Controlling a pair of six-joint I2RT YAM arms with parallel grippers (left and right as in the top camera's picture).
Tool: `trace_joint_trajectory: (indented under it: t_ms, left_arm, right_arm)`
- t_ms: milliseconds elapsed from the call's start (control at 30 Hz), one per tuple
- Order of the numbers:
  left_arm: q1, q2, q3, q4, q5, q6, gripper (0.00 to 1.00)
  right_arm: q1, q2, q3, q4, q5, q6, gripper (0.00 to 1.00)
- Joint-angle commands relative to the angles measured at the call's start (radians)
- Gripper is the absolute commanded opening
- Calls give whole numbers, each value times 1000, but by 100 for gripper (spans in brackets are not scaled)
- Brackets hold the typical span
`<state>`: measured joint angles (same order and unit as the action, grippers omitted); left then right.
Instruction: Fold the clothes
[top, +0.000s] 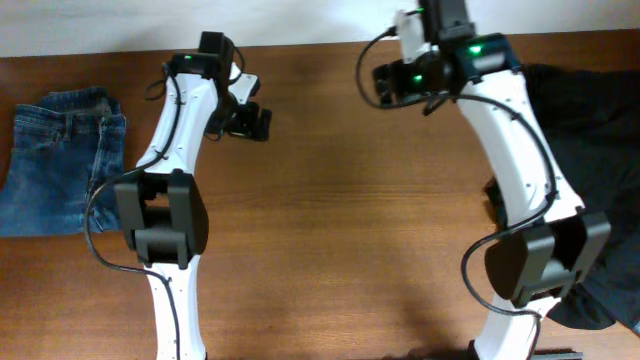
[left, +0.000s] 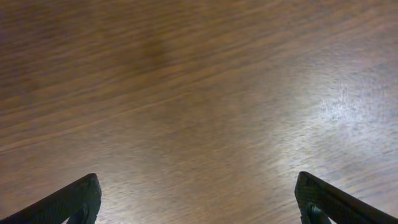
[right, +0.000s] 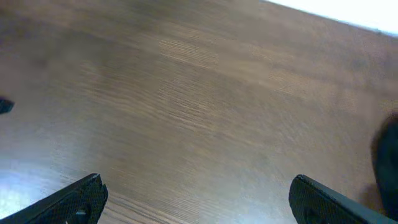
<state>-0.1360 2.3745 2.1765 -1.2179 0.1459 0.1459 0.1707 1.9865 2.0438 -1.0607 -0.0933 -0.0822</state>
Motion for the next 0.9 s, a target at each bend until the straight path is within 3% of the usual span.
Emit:
trace_joint_trajectory:
  t_ms: [0,367,567,867]
  left_arm:
    - [8,-41,32,-38,-11,13,100]
    - [13,-246,74,-139,-12,13,100]
    - [17,-375,74,-325,-83,12,100]
    - [19,-467,44,-465,-83,-21,100]
  right_arm:
    - [-105,29,3,-68,-42,66,99]
    - [-193,-95,3,-366,-25,105,99]
    - [-192,-248,3,-537,-6,98,99]
    - [-192,-495,-54,-603,23,107,99]
